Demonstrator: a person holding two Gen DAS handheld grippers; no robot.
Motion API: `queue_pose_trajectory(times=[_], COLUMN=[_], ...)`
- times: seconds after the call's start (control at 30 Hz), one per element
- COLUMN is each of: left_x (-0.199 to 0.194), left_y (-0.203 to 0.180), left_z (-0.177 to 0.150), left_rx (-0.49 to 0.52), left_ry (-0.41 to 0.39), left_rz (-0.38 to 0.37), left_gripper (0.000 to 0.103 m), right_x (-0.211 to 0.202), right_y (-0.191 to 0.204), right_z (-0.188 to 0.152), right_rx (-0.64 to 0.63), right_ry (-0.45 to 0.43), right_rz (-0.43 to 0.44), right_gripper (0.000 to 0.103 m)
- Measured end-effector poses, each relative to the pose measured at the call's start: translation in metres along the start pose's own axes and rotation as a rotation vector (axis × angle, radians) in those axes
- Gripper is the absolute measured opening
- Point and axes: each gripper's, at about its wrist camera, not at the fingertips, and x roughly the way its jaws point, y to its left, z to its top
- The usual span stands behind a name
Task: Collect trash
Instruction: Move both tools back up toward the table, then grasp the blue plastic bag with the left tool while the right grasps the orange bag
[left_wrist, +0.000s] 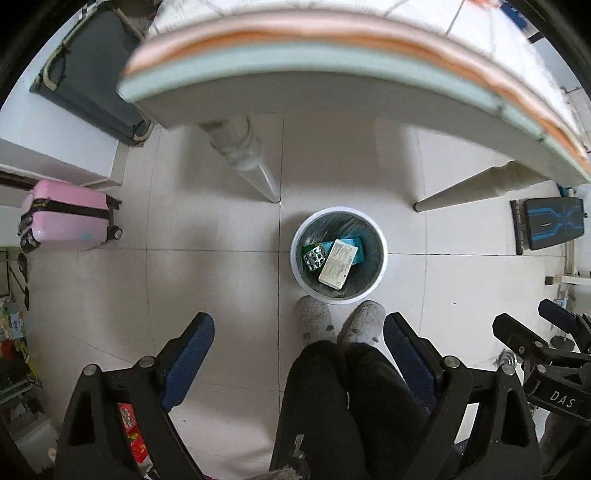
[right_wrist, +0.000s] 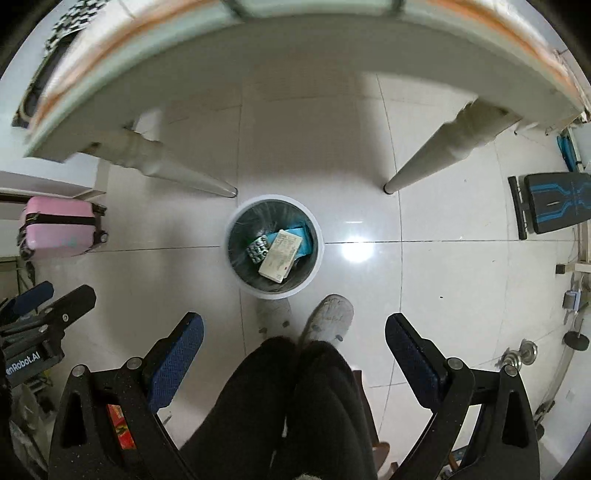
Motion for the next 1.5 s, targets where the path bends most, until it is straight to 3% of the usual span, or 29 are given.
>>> queue_pose_trajectory(times=[0.27,0.47,0.5,0.7,0.83,0.93,1.07,1.23,1.3,1.37,1.43,1.5], left_x=[-0.091,-0.138,-0.144,-0.157,-0.142,-0.126,-0.108,-0.091,-0.085,-0.075,-0.063,-0.049], left_y=[0.004,0.003,0.003,-0.015,-0.038,-0.057,-0.091,-0.124,-0.136,-0.148,-0.159,-0.166], left_z=[0.018,0.070,0.081,0.166,0.239,0.289,0.358,0.439,0.465,0.490,0.511,0.525], left_rx=[0.017,-0.036,-0.042,-0.086,-0.161,-0.209,-0.170,-0.089,-0.052,-0.006,0.035,0.061], left_ry=[-0.138,-0.276,-0.297,-0.388,-0.342,-0.285,-0.247,-0.212,-0.206,-0.194,-0.169,-0.131], left_rz=[-0.018,0.007,0.016,0.095,0.074,0.048,0.106,0.112,0.103,0.087,0.073,0.058], left_gripper=[0.094,0.095,0.103,0.103,0.103,0.103,0.103,0.103,0.103,0.101,0.082,0.075], right_x=[-0.099,-0.163,-0.169,-0.204,-0.205,-0.190,-0.156,-0.108,-0.093,-0.084,-0.082,-0.083], right_y=[0.015,0.014,0.013,-0.011,-0.058,-0.090,-0.117,-0.122,-0.122,-0.123,-0.129,-0.139], right_z=[0.006,0.061,0.072,0.185,0.292,0.373,0.466,0.536,0.551,0.561,0.563,0.564], right_rx=[0.038,0.075,0.072,-0.017,0.051,0.128,0.170,0.169,0.163,0.158,0.174,0.203], right_ry=[-0.069,-0.168,-0.182,-0.254,-0.284,-0.279,-0.221,-0.148,-0.125,-0.108,-0.120,-0.133], right_rz=[0.084,0.147,0.146,0.031,0.012,0.018,0.041,0.062,0.078,0.092,0.089,0.100], right_gripper=[0.100,0.100,0.100,0.100,0.100,0.100,0.100,0.100,0.089,0.064,0.049,0.038])
